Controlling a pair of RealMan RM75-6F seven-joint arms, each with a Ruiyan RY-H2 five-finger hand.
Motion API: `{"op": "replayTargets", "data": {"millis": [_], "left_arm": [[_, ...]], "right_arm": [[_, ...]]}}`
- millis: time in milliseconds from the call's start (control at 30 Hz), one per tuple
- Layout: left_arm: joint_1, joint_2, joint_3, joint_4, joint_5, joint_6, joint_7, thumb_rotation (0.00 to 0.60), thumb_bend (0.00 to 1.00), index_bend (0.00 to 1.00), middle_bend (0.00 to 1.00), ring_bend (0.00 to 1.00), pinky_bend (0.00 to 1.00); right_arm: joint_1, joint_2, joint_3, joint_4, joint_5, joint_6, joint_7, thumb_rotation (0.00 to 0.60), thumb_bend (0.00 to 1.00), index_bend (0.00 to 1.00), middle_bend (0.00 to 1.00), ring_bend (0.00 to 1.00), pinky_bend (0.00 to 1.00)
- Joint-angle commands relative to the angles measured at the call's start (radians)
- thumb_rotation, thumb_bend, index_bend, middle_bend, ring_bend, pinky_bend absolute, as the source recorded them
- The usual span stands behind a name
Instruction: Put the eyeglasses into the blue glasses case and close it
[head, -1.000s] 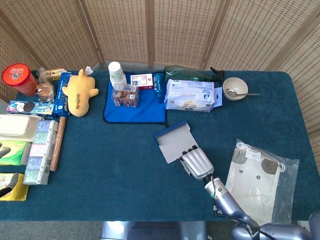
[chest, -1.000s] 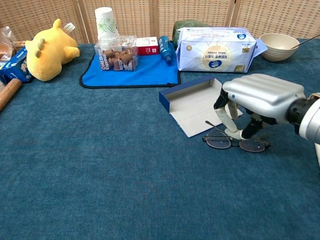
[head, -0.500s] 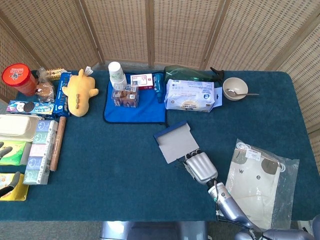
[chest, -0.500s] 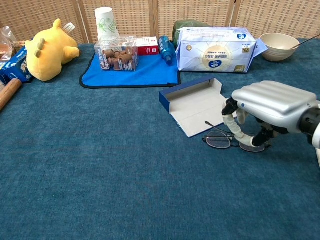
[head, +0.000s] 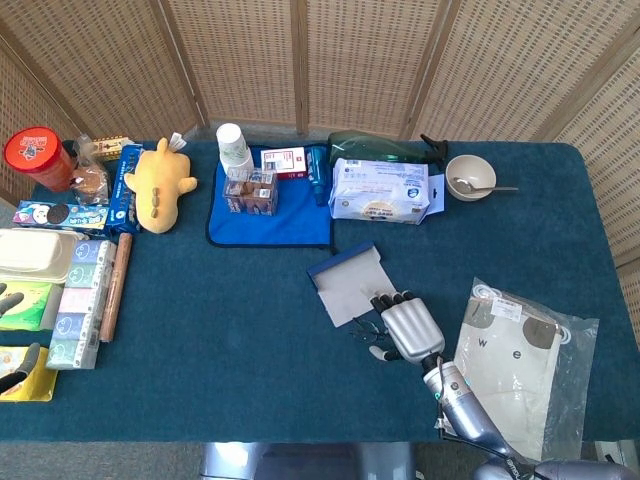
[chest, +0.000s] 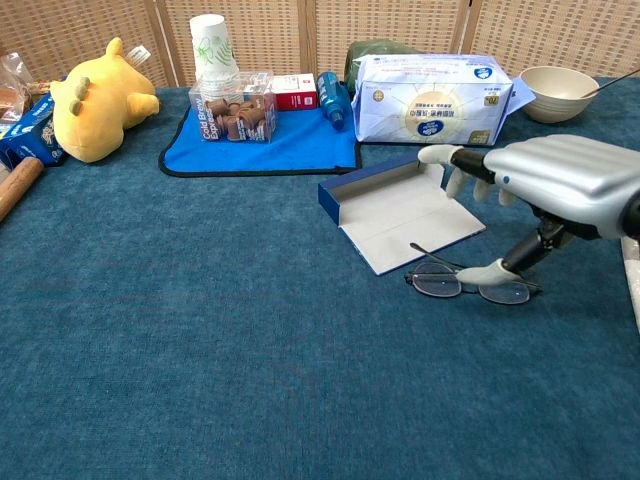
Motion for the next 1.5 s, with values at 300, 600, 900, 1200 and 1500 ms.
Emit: {"op": "replayTargets", "data": {"millis": [300, 600, 900, 1200, 1500], "left_arm": [[-0.004, -0.005, 0.0, 0.004, 0.003, -0.004, 0.0, 0.6, 0.29, 0.21, 0.13, 0.03, 0.0], [0.003, -0.001, 0.001, 0.011, 0.003, 0.006, -0.015, 0.6, 0.29, 0.21, 0.13, 0.03, 0.0], [0.017, 0.003, 0.003, 0.024, 0.001, 0.023, -0.034, 0.6, 0.29, 0.21, 0.13, 0.03, 0.0], [0.023, 0.0, 0.0, 0.038, 0.011, 0.04, -0.047, 0.599, 0.29, 0.2, 0.13, 0.01, 0.0], [0.029, -0.004, -0.001, 0.05, 0.014, 0.053, -0.058, 0.6, 0.29, 0.2, 0.13, 0.0, 0.0]], "right_arm": [[-0.007, -0.048, -0.007, 0.039, 0.04, 0.01, -0.013, 0.276, 0.14, 0.07, 0.19, 0.21, 0.29], [-0.009, -0.11, 0.006, 0.155, 0.054, 0.0, 0.038, 0.574, 0.17, 0.26, 0.25, 0.27, 0.3], [0.003, -0.118, 0.018, 0.2, 0.054, -0.027, 0.075, 0.6, 0.23, 0.39, 0.33, 0.33, 0.34], [0.017, -0.125, 0.027, 0.199, 0.048, -0.048, 0.093, 0.6, 0.28, 0.55, 0.45, 0.46, 0.45], [0.029, -0.144, 0.044, 0.212, 0.045, -0.047, 0.106, 0.6, 0.3, 0.67, 0.55, 0.59, 0.53]]}}
